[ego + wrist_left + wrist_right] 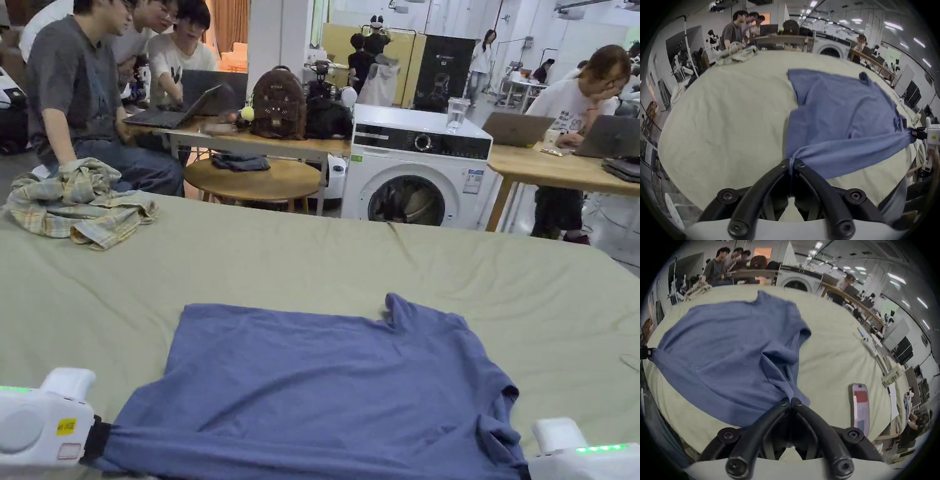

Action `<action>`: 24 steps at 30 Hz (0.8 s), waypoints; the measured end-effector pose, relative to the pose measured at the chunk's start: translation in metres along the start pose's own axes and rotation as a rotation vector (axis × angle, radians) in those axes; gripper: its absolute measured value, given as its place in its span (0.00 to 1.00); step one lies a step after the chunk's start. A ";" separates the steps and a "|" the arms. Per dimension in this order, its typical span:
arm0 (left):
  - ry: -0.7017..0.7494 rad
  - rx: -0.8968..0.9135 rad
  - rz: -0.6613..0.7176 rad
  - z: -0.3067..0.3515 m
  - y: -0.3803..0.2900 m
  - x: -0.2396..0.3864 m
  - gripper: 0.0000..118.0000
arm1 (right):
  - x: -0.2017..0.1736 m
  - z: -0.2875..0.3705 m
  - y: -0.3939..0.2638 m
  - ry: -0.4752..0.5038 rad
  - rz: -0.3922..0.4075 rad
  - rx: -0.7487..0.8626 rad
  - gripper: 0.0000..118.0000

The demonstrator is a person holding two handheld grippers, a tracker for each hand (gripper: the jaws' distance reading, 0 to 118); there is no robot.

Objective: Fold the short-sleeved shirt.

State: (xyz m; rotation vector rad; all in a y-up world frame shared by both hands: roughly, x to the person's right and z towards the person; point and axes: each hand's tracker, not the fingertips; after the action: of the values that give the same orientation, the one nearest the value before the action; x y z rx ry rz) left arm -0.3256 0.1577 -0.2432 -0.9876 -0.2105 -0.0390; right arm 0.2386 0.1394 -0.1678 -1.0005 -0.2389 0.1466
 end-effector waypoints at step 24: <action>-0.038 0.351 0.000 0.034 0.031 0.046 0.34 | -0.026 0.061 0.040 0.025 -0.175 0.422 0.45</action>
State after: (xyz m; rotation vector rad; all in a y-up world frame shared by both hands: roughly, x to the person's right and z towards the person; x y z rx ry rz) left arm -0.2817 0.2063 -0.2417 -0.6386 -0.2425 0.0169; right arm 0.1967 0.2048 -0.1733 -0.5590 -0.2588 0.0218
